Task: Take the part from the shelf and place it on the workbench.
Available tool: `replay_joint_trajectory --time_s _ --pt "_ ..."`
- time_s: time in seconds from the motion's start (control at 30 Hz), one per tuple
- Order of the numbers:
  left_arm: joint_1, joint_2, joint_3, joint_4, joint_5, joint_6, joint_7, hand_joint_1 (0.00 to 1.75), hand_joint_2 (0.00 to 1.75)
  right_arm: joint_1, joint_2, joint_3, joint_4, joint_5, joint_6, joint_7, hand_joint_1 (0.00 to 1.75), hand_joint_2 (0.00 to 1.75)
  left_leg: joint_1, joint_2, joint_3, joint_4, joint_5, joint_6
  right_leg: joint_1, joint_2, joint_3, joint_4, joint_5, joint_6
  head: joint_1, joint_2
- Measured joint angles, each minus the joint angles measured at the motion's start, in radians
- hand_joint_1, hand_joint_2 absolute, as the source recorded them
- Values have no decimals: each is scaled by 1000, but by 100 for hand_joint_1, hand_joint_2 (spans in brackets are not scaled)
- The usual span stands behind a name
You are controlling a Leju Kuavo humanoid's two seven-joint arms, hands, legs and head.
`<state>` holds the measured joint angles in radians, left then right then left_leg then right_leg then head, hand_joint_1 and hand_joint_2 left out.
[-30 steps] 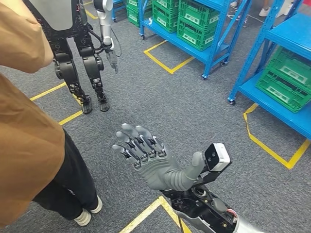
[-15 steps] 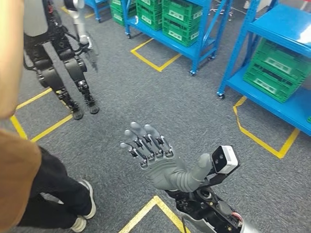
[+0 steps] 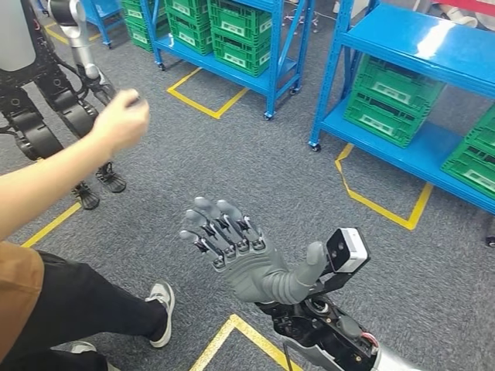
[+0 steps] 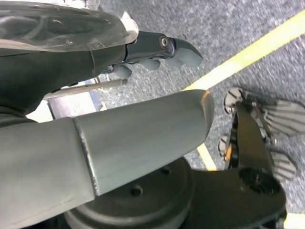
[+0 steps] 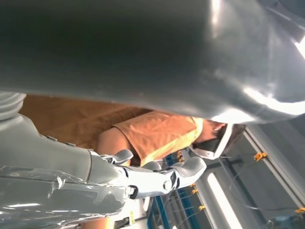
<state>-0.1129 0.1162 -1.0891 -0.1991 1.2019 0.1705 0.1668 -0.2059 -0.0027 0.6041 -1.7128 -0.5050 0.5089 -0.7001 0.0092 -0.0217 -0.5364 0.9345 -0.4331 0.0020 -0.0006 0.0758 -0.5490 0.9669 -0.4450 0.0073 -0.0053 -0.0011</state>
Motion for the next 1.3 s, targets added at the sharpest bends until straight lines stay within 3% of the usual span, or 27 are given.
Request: replay_joint_trajectory --time_s 0.07,0.13,0.17,0.2,0.23,0.3,0.37,0.4,0.47,0.53,0.57,0.63,0.67,0.7,0.73,0.77,0.83,0.9,0.97,1.03,1.07,1.13,1.2,1.23,1.3 --pt "1 -1 0 0 0 0 -1 0 0 -2 0 0 0 2 0 0 0 0 4 18 2 -7 4 10 0 -33 -34 72 -49 11 12 0" --pt "2 1 0 0 -1 0 -2 0 0 -3 0 0 1 5 -1 0 0 0 2 34 3 -7 3 14 -3 -59 -92 210 -122 22 23 0" --pt "3 1 0 0 -1 0 -2 0 0 -3 -1 0 1 6 -3 0 0 0 2 43 3 -7 2 14 -6 -63 -117 267 -144 26 26 0" --pt "3 1 0 0 -2 0 -3 0 0 -2 -1 0 2 7 -5 0 0 0 1 51 4 -7 1 14 -8 -65 -126 292 -147 29 29 0" --pt "4 1 0 0 -3 0 -3 0 0 -2 -2 0 3 9 -9 0 0 0 2 59 5 -6 -1 12 -9 -68 -116 276 -129 31 32 0" --pt "4 0 0 0 -4 -1 -4 0 0 -2 -4 -1 3 11 -15 0 0 0 2 72 13 -6 -5 7 -10 -88 -48 146 -59 30 42 0" --pt "3 0 0 0 -5 -2 -4 0 0 -2 -5 -1 2 12 -20 0 0 0 -3 83 18 -2 -11 -2 -5 -119 12 26 -18 22 50 0" --pt "3 0 0 0 -5 -2 -4 0 0 -1 -6 -1 2 12 -22 0 0 0 -6 89 18 0 -13 -6 -2 -126 25 0 -14 15 49 0" --pt "3 0 0 0 -6 -4 -5 0 0 1 -7 -2 2 13 -26 0 0 0 -8 104 18 1 -13 -14 0 -114 27 -7 -13 1 44 0" --pt "1 0 0 0 -6 -5 -5 0 0 1 -8 -2 1 14 -28 0 0 0 -4 87 10 26 -34 -24 -2 -98 28 -12 -6 -12 37 0" --pt "1 1 0 0 -6 -6 -5 0 0 1 -8 -2 0 15 -28 0 0 0 -2 68 -10 69 -60 -28 -4 -90 29 -15 -3 -18 32 0" --pt "2 0 0 0 -7 -8 -5 0 0 2 -8 -2 0 17 -29 0 0 0 0 35 -82 213 -127 -33 -5 -76 25 -16 0 -25 18 0" --pt "3 -1 0 0 -6 -9 -4 0 0 2 -8 -2 0 17 -29 0 0 0 0 31 -120 283 -150 -35 -5 -68 24 -16 0 -27 13 0" --pt "4 -1 0 0 -6 -9 -4 0 0 3 -8 -2 0 17 -30 0 0 0 0 30 -143 322 -155 -34 -4 -58 23 -16 0 -27 9 0" --pt "5 -1 0 0 -6 -9 -4 0 0 3 -8 -2 0 17 -30 0 0 0 0 29 -146 318 -137 -33 -3 -48 24 -16 1 -28 6 0" --pt "5 -1 0 0 -6 -9 -4 0 0 3 -8 -2 0 17 -30 0 0 0 0 27 -128 271 -102 -29 -3 -39 25 -16 1 -27 3 0" --pt "5 1 0 0 -6 -9 -4 0 0 3 -8 -2 0 17 -32 0 0 0 0 5 -61 119 -26 -21 -1 -20 27 -14 0 -26 -3 0" --pt "4 2 0 0 -6 -9 -4 0 0 3 -8 -2 0 17 -35 0 0 0 0 -12 -18 24 4 -16 2 -6 23 -11 -2 -20 -5 0" --pt "2 2 0 0 -6 -9 -5 0 0 4 -9 -2 0 17 -38 0 0 0 0 -6 -12 8 4 -12 1 7 19 -11 -2 -10 -2 0" --pt "1 0 0 0 -6 -10 -5 0 0 5 -9 -4 0 17 -38 0 0 0 3 9 -9 2 6 -2 0 -7 9 8 -18 1 3 0" --pt "1 0 0 0 -6 -10 -6 0 0 6 -10 -5 -1 17 -38 0 0 0 5 16 -7 -1 7 3 0 -23 -6 42 -41 5 8 0" --pt "2 0 0 0 -5 -10 -7 0 0 7 -10 -7 -1 15 -37 0 0 0 4 30 -6 -2 6 9 -2 -54 -60 167 -109 13 21 0" --pt "3 1 0 0 -5 -10 -7 0 0 10 -12 -8 0 14 -36 0 0 0 3 46 -6 -1 4 10 -6 -62 -111 281 -149 20 29 0" --pt "4 0 0 0 -5 -10 -7 0 0 12 -13 -9 0 14 -35 0 0 0 3 54 -5 -1 3 10 -8 -65 -114 291 -142 22 31 0" --pt "4 -2 0 0 -6 -11 -9 0 0 14 -14 -9 0 14 -35 0 0 0 3 67 0 0 -1 6 -11 -74 -66 198 -83 23 39 0"
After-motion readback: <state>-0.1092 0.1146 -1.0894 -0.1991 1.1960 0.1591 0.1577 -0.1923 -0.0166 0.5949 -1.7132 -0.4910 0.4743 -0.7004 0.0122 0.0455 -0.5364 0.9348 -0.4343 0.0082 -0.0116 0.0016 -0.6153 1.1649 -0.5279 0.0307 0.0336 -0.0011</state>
